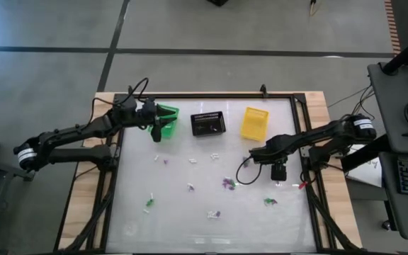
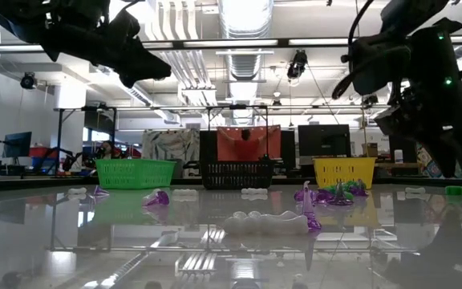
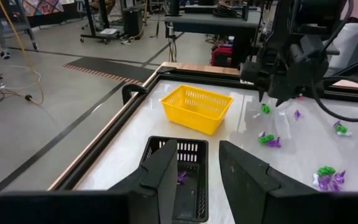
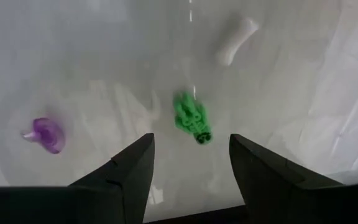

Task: Sort Halloween decoration
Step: Put the green skeleton toy into the yellow basket

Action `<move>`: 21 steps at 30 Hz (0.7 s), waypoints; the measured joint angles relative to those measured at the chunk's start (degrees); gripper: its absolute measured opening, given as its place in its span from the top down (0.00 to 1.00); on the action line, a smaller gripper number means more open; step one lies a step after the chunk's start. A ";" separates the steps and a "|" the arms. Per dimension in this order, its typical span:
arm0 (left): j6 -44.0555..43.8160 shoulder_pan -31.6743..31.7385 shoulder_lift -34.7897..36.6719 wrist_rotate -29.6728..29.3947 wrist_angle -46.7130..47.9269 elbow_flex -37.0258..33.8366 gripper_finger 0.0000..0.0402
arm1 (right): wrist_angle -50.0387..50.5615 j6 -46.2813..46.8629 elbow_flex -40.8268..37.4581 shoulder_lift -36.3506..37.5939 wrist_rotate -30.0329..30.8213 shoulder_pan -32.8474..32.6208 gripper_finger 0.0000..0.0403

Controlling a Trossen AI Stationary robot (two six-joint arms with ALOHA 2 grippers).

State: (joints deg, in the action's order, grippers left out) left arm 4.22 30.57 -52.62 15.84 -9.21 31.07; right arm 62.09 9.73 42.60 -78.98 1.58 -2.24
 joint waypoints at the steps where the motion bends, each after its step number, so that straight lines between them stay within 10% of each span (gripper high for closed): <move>1: 0.21 0.00 0.00 0.00 0.00 0.00 0.75 | -0.12 0.17 -0.32 -0.27 0.00 0.12 0.50; 21: 0.84 0.00 0.00 0.00 0.00 -0.02 0.75 | -3.22 2.71 -0.94 -4.82 -0.42 0.30 0.77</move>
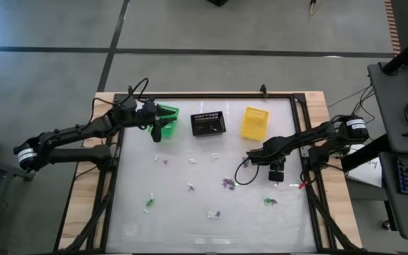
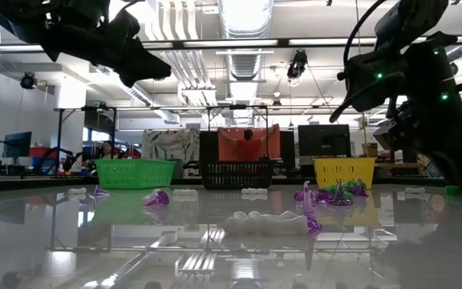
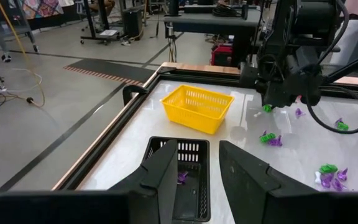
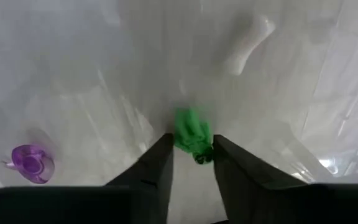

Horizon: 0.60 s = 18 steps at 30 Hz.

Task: Sort Halloween decoration
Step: Put the green skeleton toy into the yellow basket

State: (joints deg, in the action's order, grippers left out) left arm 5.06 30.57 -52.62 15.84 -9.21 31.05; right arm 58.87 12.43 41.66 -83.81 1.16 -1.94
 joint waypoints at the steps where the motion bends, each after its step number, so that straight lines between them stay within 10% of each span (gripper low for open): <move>1: 0.01 0.01 0.00 0.02 0.00 0.00 0.75 | -0.36 0.01 -0.01 -0.27 -0.30 0.01 0.80; 18: -3.28 0.02 -0.02 0.02 -0.22 0.00 0.75 | 1.51 7.68 3.40 13.09 -4.71 0.09 0.98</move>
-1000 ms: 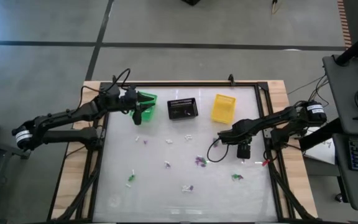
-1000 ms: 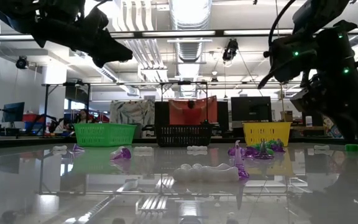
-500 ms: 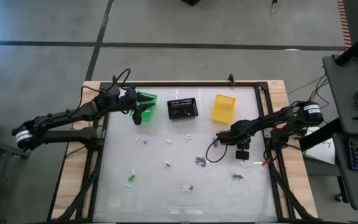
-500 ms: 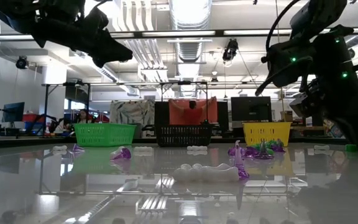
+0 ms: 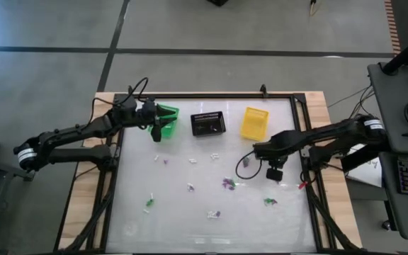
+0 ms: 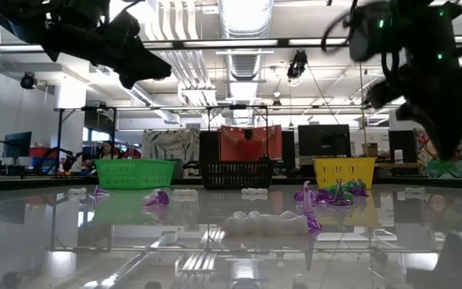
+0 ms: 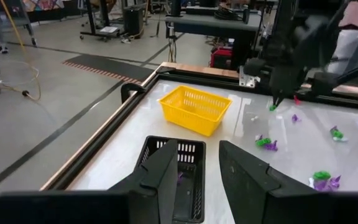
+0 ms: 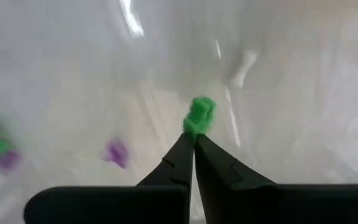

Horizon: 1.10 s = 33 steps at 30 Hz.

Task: Sort Halloween decoration
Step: Put the green skeleton toy into the yellow basket

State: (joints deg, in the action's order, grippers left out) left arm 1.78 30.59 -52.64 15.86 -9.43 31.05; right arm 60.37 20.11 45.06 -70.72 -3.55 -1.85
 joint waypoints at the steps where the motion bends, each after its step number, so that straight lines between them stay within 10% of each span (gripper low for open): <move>1: -0.59 0.00 0.00 0.00 -0.02 0.00 0.75 | -0.92 1.06 0.00 1.57 0.01 0.00 0.98; 19: -5.97 -0.17 0.00 0.00 -0.46 0.00 0.75 | -24.09 1.55 -0.24 11.14 3.48 0.00 0.98; 33: -7.06 -0.17 0.00 0.00 -1.11 0.00 0.75 | -8.56 45.08 -0.28 0.55 3.35 0.37 0.95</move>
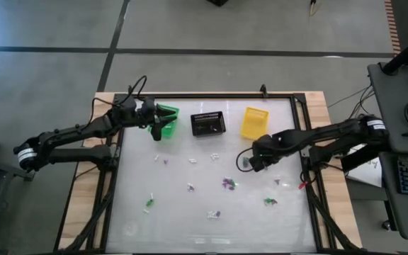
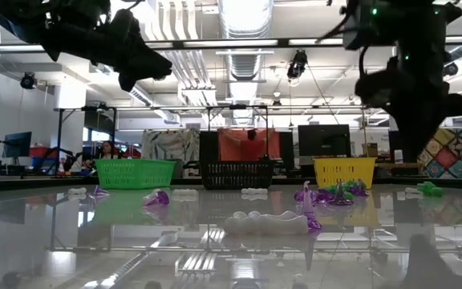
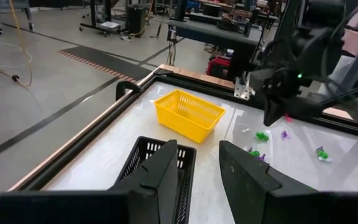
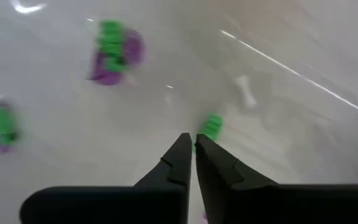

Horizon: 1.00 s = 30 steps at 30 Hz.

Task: Sort Halloween decoration
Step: Put the green skeleton toy into the yellow basket

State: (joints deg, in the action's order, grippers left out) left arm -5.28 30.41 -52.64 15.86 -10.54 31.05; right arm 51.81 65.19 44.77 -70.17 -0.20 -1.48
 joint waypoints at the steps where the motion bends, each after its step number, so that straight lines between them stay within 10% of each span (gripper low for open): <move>1: 0.00 0.00 0.00 0.00 0.01 0.00 0.75 | 0.68 0.77 0.00 -0.65 0.01 0.00 0.94; 16: 0.02 0.00 0.00 -0.29 -0.01 0.00 0.75 | 0.84 0.16 0.00 -11.72 -1.80 0.02 0.58; 30: 0.20 0.00 0.00 -0.28 -0.10 0.00 0.75 | -1.62 -1.13 0.04 -12.49 -1.89 0.00 0.96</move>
State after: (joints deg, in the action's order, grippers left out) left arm -5.08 30.41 -52.64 15.57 -10.63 31.05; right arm 50.19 64.05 44.82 -82.66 -2.09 -1.48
